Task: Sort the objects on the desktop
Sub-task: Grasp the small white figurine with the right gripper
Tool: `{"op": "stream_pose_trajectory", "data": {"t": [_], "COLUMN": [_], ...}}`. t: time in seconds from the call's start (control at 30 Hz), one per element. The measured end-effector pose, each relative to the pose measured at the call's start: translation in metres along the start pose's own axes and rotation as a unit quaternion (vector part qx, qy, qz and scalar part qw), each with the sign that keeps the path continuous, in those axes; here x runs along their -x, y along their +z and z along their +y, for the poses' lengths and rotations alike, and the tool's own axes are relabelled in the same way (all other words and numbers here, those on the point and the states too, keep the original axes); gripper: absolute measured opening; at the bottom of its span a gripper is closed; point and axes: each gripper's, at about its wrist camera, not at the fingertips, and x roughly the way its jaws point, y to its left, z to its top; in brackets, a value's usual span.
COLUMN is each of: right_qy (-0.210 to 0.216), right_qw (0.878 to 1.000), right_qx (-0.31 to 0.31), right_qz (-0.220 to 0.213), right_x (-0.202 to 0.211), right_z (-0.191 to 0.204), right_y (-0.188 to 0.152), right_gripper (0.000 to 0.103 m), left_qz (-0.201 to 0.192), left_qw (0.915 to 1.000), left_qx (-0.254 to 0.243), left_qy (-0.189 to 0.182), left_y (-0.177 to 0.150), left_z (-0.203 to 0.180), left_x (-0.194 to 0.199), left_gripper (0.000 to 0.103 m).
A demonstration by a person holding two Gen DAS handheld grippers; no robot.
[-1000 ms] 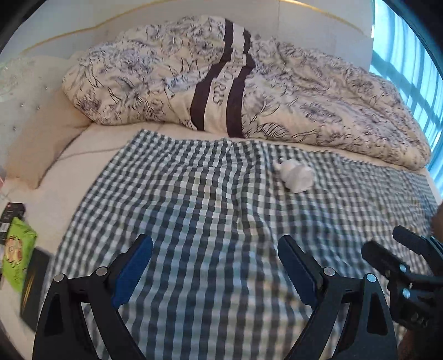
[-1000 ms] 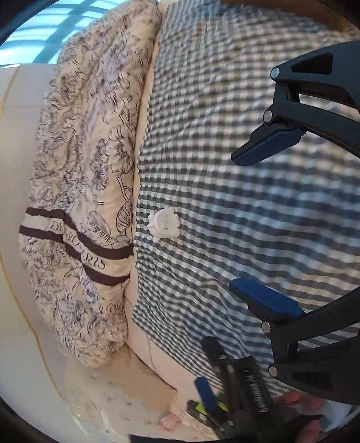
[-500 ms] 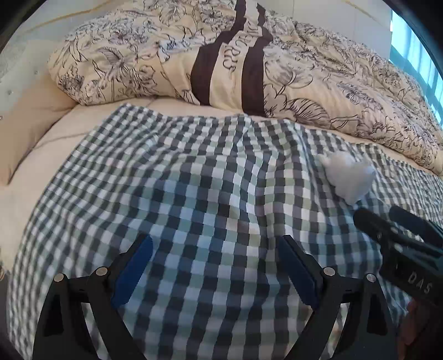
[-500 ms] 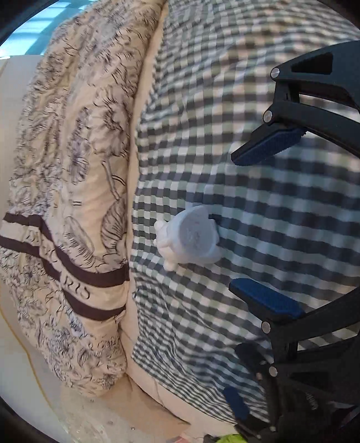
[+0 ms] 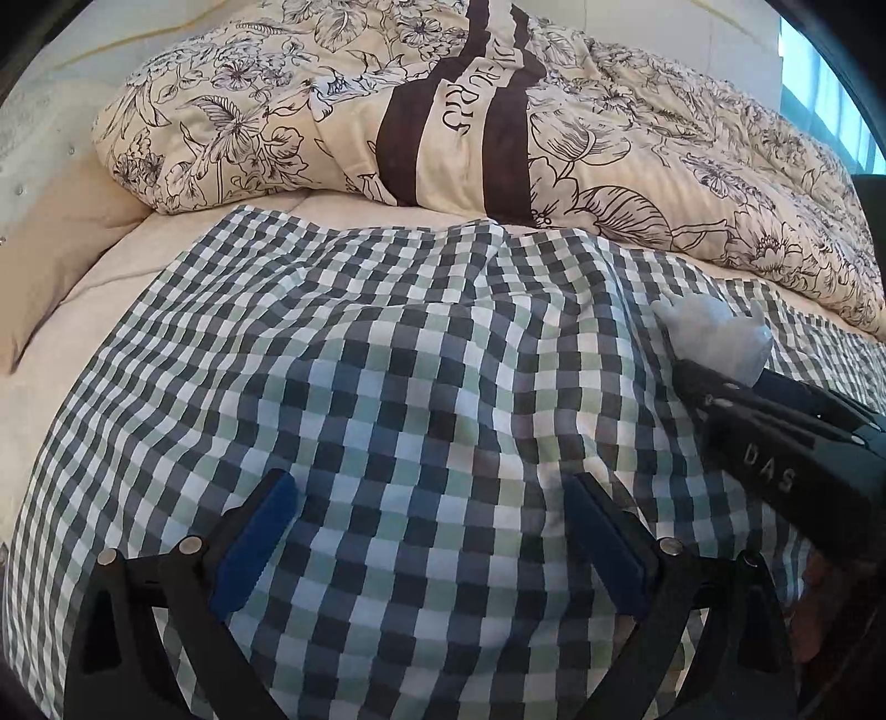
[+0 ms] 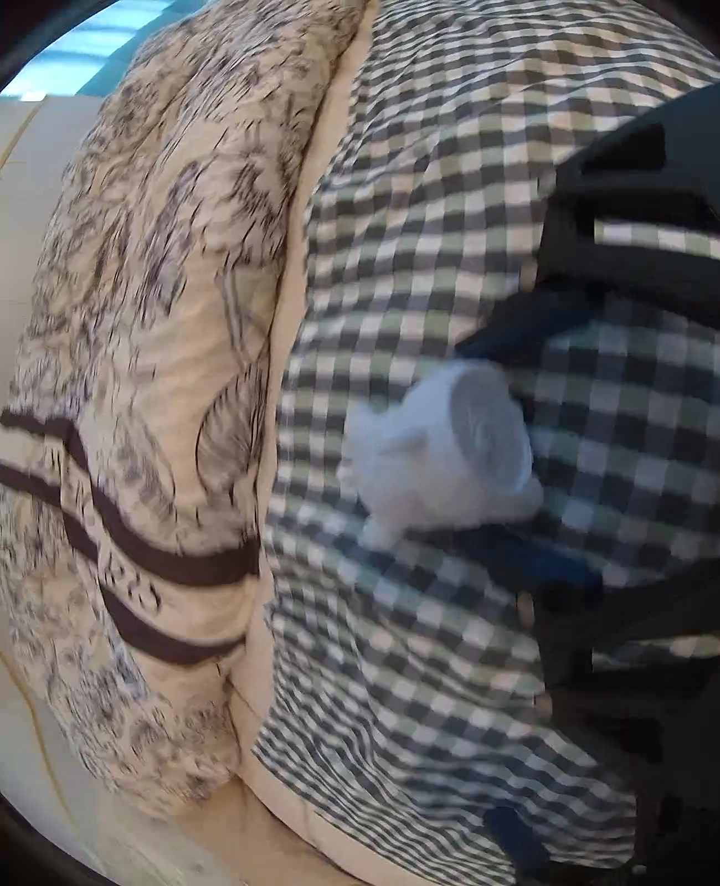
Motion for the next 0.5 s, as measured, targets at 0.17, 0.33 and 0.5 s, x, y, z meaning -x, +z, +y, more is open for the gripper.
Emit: {"op": "stream_pose_trajectory", "data": {"t": [0.17, 0.33, 0.5], "right_qy": [-0.008, 0.001, 0.008], "right_qw": [1.0, 1.0, 1.0], "right_qx": [0.007, 0.005, 0.015], "right_qz": [-0.006, -0.004, 0.006], "right_x": [0.008, 0.049, 0.11], "right_z": [0.002, -0.004, -0.02], "right_y": [-0.002, -0.022, -0.058], "right_gripper": [0.052, 0.052, 0.052], "left_qz": [-0.002, -0.014, -0.019], "left_qw": [1.0, 0.9999, 0.9997], "left_qx": [-0.002, 0.0, -0.003], "left_qy": [0.009, -0.005, -0.014], "left_y": [-0.002, -0.013, -0.028], "left_z": [-0.002, -0.003, -0.008], "left_x": [0.008, 0.047, 0.096], "left_gripper": [0.1, 0.1, 0.1]}}
